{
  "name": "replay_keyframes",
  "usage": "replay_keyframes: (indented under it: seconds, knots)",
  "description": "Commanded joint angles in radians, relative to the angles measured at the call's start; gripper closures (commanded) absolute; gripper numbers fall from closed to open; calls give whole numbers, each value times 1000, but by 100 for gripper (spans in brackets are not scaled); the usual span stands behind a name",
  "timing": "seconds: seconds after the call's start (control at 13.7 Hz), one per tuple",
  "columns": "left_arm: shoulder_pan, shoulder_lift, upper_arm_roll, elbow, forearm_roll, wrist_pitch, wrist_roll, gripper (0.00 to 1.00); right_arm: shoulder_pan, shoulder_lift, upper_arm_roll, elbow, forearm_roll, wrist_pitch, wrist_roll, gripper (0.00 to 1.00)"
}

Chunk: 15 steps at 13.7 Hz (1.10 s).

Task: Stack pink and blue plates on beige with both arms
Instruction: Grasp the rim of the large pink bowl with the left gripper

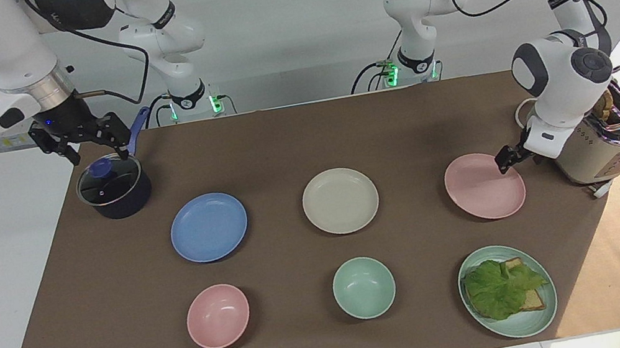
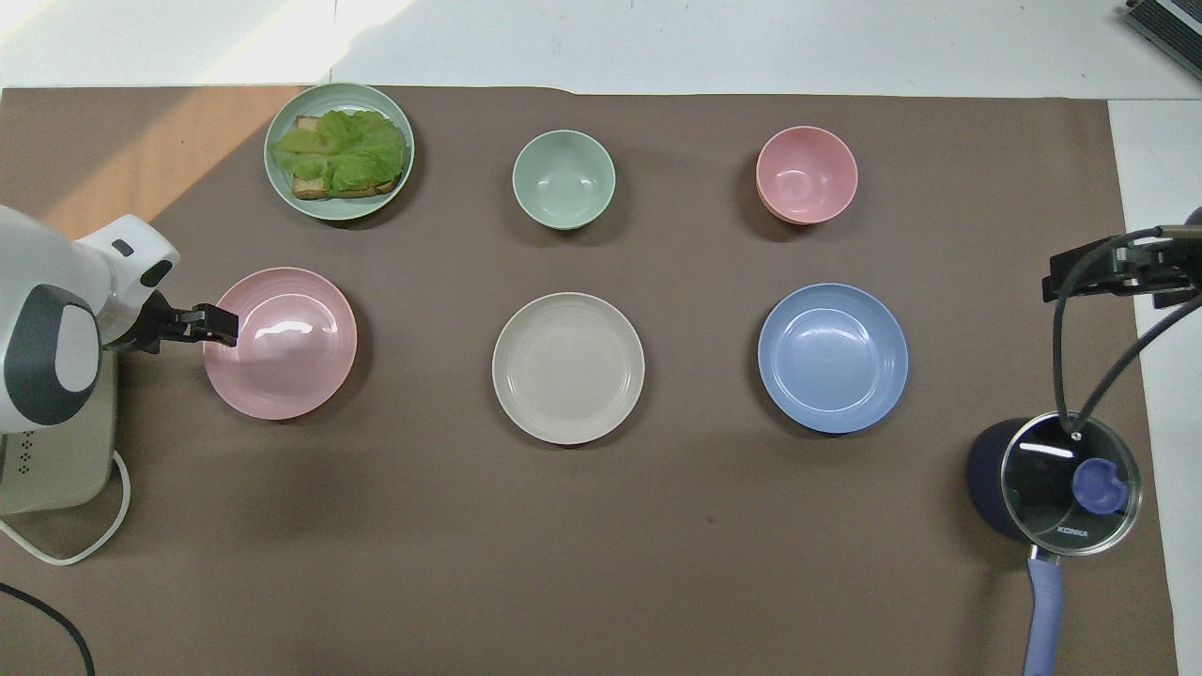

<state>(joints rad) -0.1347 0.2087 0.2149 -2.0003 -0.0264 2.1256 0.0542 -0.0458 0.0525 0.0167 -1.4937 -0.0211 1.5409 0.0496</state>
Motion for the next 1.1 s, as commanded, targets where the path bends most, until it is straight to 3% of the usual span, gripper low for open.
replay_keyframes:
  seconds: [0.0,0.51,0.58,0.66,0.73,0.95,1.02]
  knots:
    - [23,-12,-2,-72,-17,34,42,0,-8,-26,5,-31,-8,-7,6,0]
    - [24,-37,0,-129,-95,36,41,0,-9,-26,5,-31,-8,-4,6,0]
    - [24,-37,0,-129,-102,36,38,25,-9,-26,5,-33,-8,-4,6,0]
    - [26,-37,0,-129,-122,36,32,63,-9,-26,5,-33,-8,-4,6,0]
    - [26,-37,0,-129,-138,36,26,80,-11,-26,5,-33,-8,-4,4,0]
    - [26,-37,0,-127,-142,30,9,100,-11,-26,5,-34,-8,-2,4,0]
    - [26,-35,0,-120,-142,19,10,100,-11,-26,5,-33,-8,-4,4,0]
